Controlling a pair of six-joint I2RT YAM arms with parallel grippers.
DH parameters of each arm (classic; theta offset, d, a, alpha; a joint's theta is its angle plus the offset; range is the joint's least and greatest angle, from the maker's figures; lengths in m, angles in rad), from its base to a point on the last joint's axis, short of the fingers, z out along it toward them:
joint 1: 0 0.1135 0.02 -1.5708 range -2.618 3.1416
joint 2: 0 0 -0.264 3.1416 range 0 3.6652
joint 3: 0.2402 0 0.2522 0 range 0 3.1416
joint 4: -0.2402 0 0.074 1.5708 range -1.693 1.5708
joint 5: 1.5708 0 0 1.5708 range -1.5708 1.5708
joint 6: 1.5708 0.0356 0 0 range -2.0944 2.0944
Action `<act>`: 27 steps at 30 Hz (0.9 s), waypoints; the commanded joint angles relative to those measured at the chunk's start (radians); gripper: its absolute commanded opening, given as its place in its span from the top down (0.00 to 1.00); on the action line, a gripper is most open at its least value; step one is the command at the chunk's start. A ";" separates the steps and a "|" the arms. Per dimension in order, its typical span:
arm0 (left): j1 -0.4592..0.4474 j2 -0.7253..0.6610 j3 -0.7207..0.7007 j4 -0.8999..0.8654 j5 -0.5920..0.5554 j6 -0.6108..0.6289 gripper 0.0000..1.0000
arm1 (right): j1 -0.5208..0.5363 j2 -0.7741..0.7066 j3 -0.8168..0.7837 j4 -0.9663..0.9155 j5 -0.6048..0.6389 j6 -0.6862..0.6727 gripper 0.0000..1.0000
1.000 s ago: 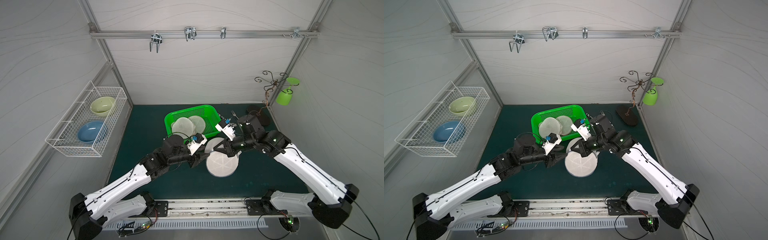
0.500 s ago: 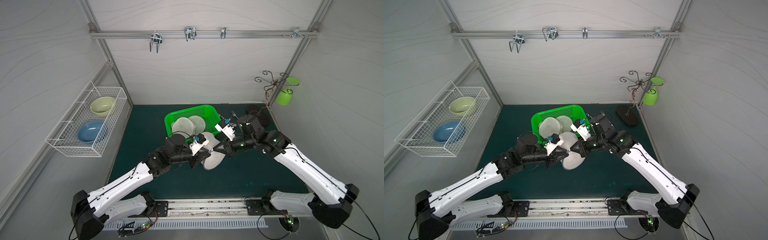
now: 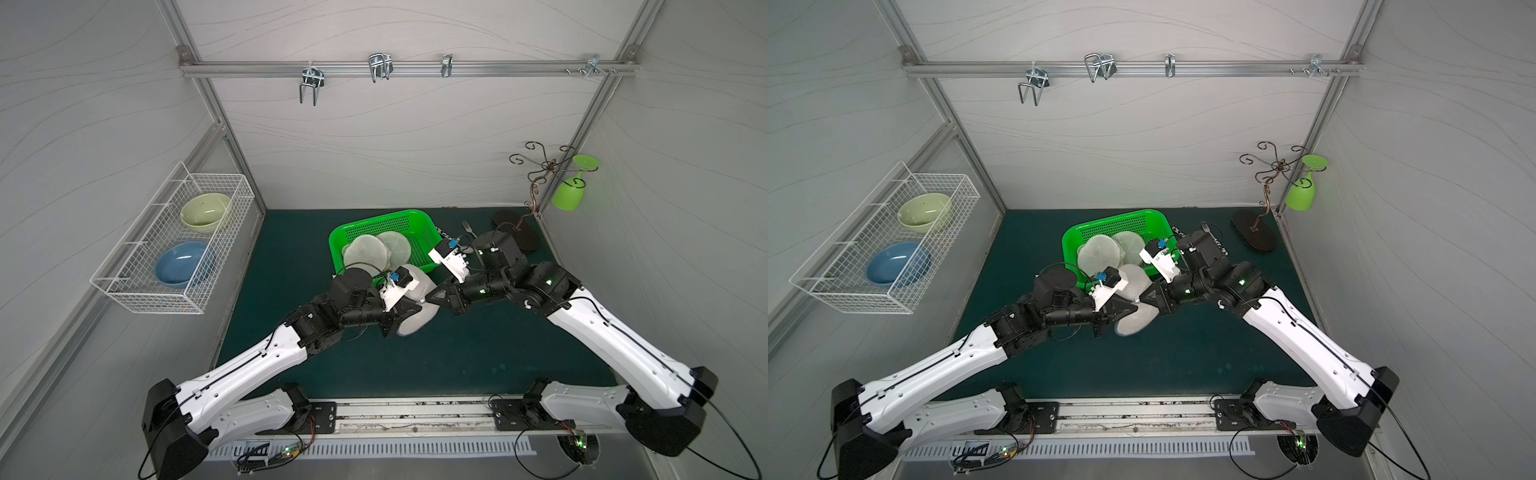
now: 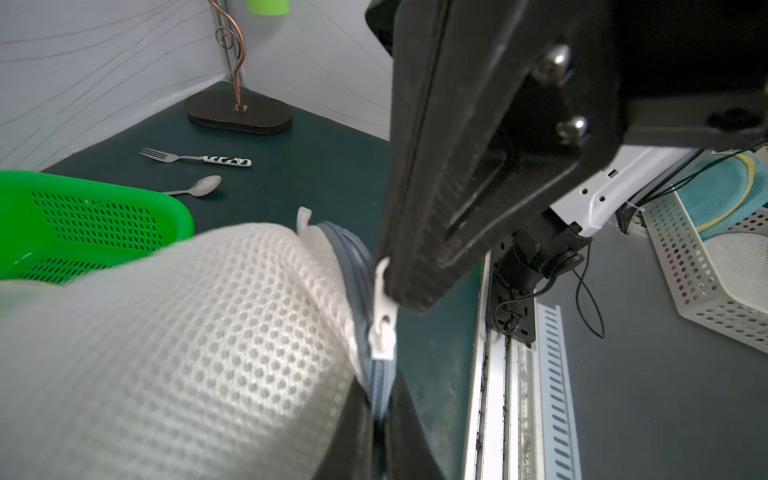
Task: Turn the laundry bag inside out
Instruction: Zip the zipper on the laundry bag.
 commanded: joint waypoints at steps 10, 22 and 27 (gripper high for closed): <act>0.000 -0.052 -0.006 0.130 -0.001 -0.011 1.00 | -0.174 -0.056 -0.013 -0.057 0.144 0.094 1.00; 0.000 -0.093 -0.035 0.209 -0.009 -0.034 1.00 | -0.233 -0.077 -0.084 -0.076 0.175 0.138 1.00; 0.000 -0.098 -0.045 0.251 -0.002 -0.049 1.00 | -0.244 -0.083 -0.112 -0.077 0.171 0.142 1.00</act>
